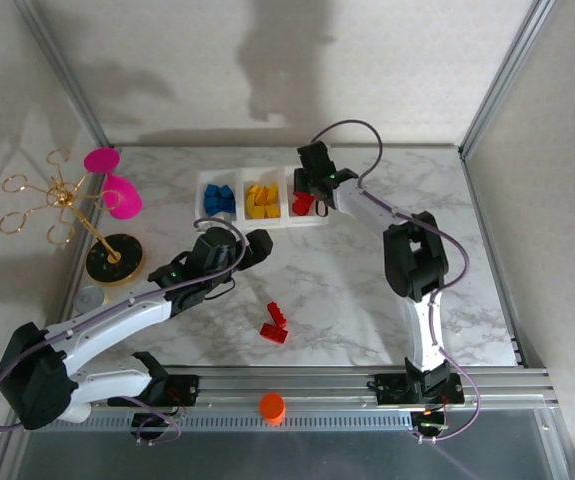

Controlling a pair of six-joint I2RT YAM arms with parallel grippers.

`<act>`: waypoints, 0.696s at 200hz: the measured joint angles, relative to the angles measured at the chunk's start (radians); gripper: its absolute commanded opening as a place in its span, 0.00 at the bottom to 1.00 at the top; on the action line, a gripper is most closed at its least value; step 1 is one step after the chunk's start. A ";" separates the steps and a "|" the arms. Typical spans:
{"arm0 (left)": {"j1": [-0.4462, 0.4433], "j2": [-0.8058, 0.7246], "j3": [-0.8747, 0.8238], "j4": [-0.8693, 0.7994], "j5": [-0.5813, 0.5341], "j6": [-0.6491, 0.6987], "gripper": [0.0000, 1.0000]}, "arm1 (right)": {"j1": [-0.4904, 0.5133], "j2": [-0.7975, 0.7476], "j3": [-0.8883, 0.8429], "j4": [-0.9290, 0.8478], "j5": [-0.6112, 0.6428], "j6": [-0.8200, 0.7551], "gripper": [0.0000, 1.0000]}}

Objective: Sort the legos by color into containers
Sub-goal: Place the lego in the container, then pick up the lego from the bottom-center of the table.

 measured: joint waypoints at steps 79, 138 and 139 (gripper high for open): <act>0.000 -0.137 -0.072 -0.025 0.007 -0.011 1.00 | 0.113 -0.296 -0.332 0.048 -0.027 0.028 0.69; 0.000 -0.278 -0.169 -0.100 0.003 -0.048 1.00 | 0.283 -0.380 -0.507 0.051 -0.023 0.105 0.75; 0.000 -0.282 -0.171 -0.101 0.002 -0.050 1.00 | 0.285 -0.380 -0.509 0.051 -0.023 0.107 0.75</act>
